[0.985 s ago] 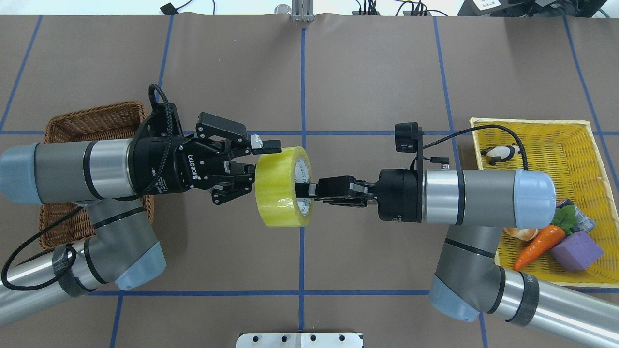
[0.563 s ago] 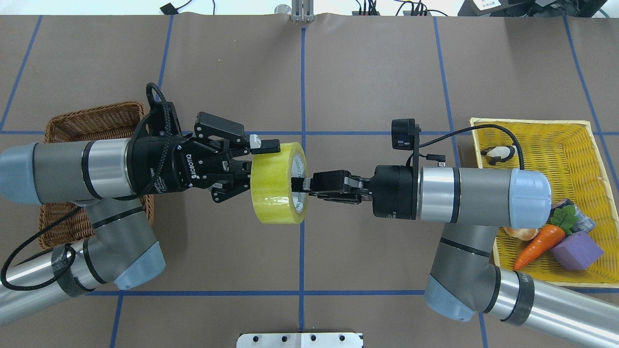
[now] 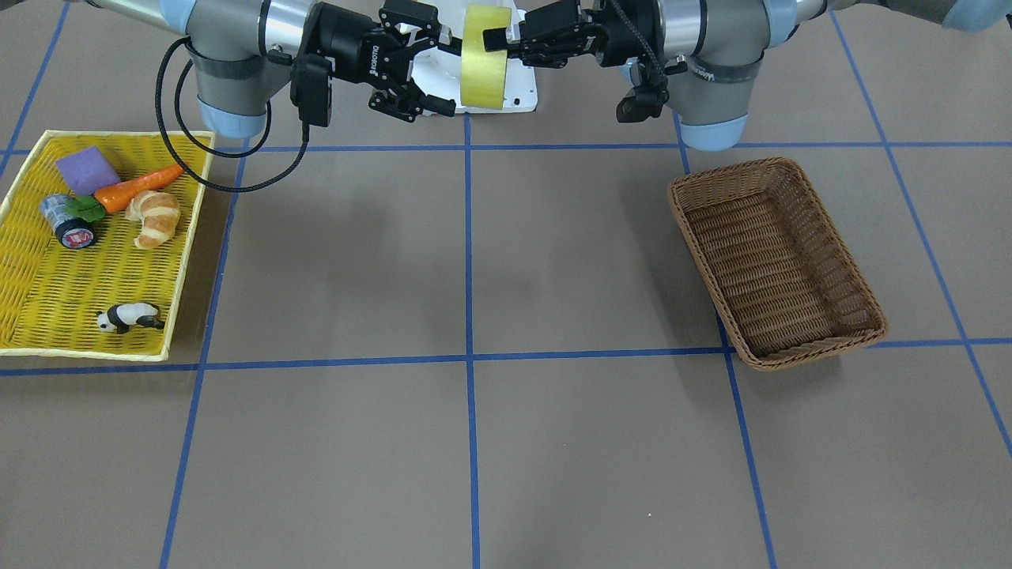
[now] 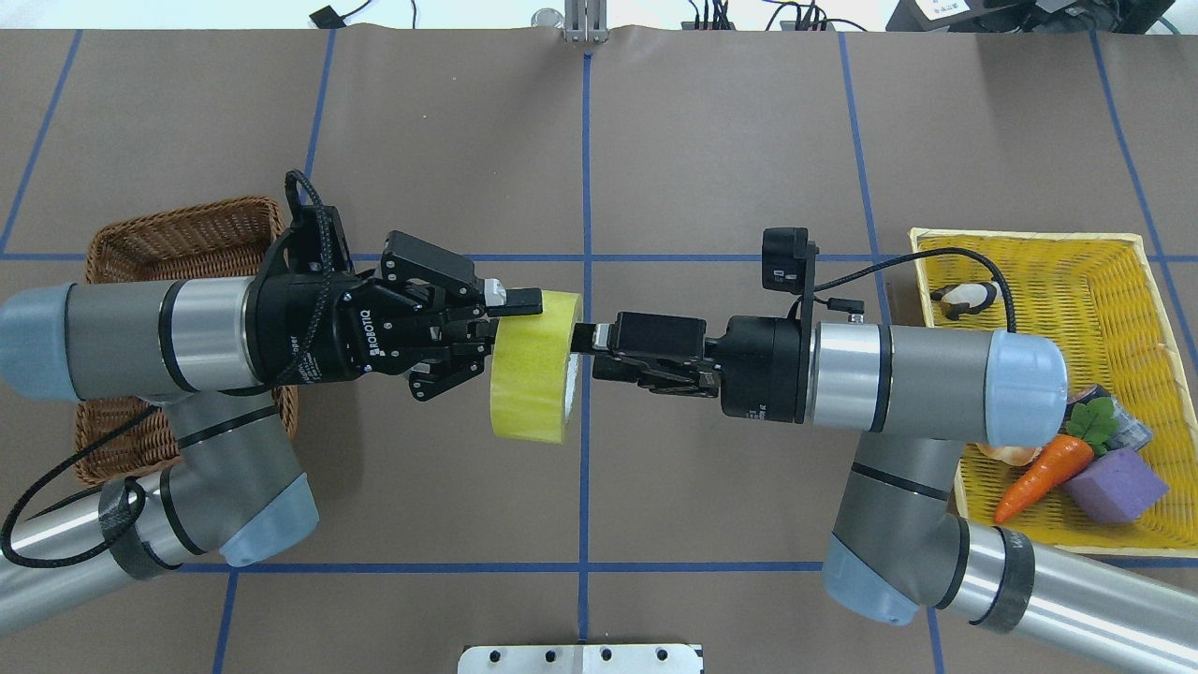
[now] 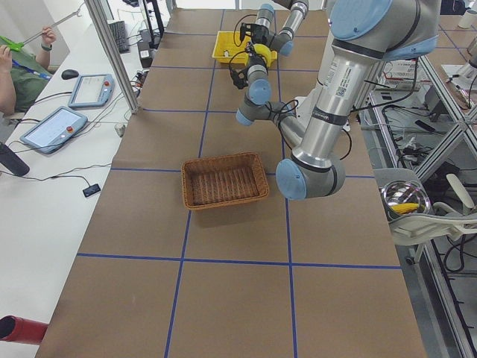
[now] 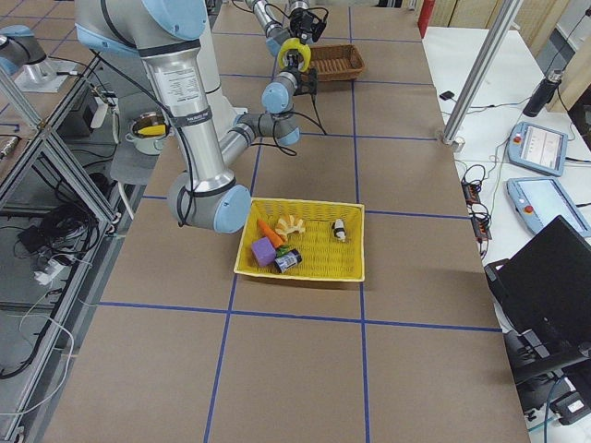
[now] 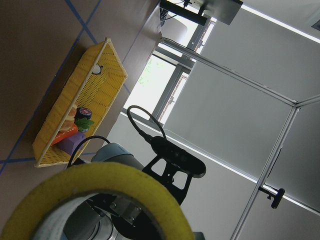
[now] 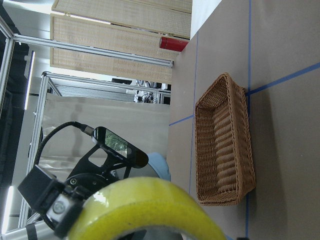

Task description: Move tape to another basket

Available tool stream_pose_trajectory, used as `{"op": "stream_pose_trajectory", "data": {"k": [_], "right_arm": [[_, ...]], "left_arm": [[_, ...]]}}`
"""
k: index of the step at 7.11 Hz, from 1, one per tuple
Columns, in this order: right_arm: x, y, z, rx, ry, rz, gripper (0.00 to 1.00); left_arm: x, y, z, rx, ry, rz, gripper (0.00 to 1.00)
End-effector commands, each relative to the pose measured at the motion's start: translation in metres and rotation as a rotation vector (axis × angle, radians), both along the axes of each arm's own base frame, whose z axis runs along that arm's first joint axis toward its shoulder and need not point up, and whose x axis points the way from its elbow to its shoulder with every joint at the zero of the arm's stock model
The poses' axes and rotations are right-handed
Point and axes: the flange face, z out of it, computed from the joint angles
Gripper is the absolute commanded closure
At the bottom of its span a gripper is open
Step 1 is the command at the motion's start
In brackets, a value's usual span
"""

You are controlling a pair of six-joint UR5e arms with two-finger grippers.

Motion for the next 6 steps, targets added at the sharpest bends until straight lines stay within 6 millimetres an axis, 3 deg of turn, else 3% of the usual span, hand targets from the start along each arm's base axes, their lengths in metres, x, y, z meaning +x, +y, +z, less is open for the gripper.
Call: {"op": "stream_pose_trajectory", "data": {"k": [1, 4, 5, 6], "right_arm": [[0.002, 0.0, 0.024, -0.012, 0.044, -0.002, 0.0], [0.017, -0.006, 0.07, 0.051, 0.15, 0.071, 0.0], [0.032, -0.024, 0.079, 0.088, 0.196, 0.112, 0.0], [0.054, -0.058, 0.092, 0.089, 0.268, 0.12, 0.0]], "left_arm": [[-0.001, 0.001, 0.001, 0.003, 0.001, 0.001, 1.0], [-0.003, 0.0, 0.0, 0.009, -0.005, -0.005, 1.0], [-0.005, -0.004, 0.004, 0.065, -0.031, -0.057, 1.0], [-0.008, -0.016, 0.007, 0.106, -0.093, -0.133, 1.0]]}}
